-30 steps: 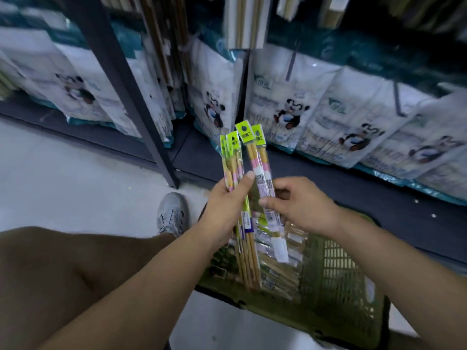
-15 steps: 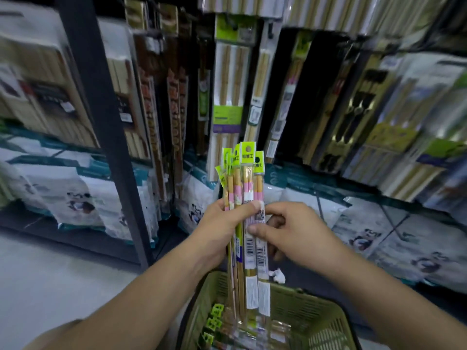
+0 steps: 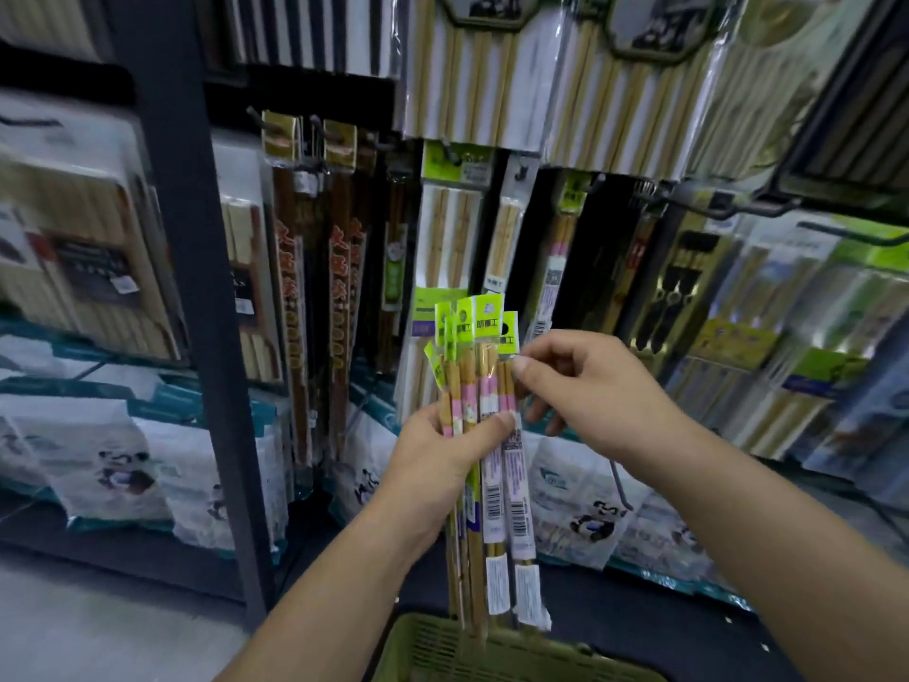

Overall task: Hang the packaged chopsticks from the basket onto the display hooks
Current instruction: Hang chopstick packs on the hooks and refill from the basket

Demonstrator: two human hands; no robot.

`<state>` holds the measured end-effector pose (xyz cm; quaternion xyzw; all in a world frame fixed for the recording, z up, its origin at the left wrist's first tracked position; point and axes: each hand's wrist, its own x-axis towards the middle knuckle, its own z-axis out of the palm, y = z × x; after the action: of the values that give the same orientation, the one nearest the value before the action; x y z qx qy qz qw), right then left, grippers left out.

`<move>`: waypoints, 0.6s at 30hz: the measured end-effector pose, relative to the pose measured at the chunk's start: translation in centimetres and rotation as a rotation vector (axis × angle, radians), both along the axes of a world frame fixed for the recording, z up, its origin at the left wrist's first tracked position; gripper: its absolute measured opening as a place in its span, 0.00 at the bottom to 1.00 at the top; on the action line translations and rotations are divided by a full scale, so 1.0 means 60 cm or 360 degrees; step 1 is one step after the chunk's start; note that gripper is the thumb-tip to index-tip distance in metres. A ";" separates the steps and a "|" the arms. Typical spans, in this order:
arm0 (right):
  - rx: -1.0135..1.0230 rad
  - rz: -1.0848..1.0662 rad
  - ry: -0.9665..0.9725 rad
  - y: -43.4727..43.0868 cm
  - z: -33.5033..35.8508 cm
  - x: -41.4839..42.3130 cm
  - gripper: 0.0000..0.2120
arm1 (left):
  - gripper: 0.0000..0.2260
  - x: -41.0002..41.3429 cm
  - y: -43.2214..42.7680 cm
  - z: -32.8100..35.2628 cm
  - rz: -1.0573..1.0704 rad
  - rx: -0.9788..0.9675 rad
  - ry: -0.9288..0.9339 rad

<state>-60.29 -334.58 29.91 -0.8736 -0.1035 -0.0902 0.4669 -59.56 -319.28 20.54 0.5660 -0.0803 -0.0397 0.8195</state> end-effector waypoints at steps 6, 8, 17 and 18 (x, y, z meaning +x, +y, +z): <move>0.0023 -0.0032 0.0007 0.012 0.000 0.014 0.09 | 0.05 0.014 -0.005 0.001 -0.0002 -0.0041 -0.0005; -0.0008 -0.0059 -0.0031 0.012 0.007 0.017 0.12 | 0.07 0.015 -0.006 0.002 -0.0015 -0.0028 -0.0036; 0.0445 -0.0278 -0.0595 -0.006 0.119 0.028 0.15 | 0.05 0.033 0.000 -0.001 0.0233 -0.0012 0.0085; 0.0456 -0.0289 -0.0606 -0.007 0.127 0.032 0.15 | 0.05 0.035 0.001 -0.001 0.0247 -0.0015 0.0082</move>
<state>-58.38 -335.01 37.52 -0.7715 -0.0967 -0.3085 0.5479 -57.47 -319.20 20.49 0.5655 -0.0152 0.0099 0.8246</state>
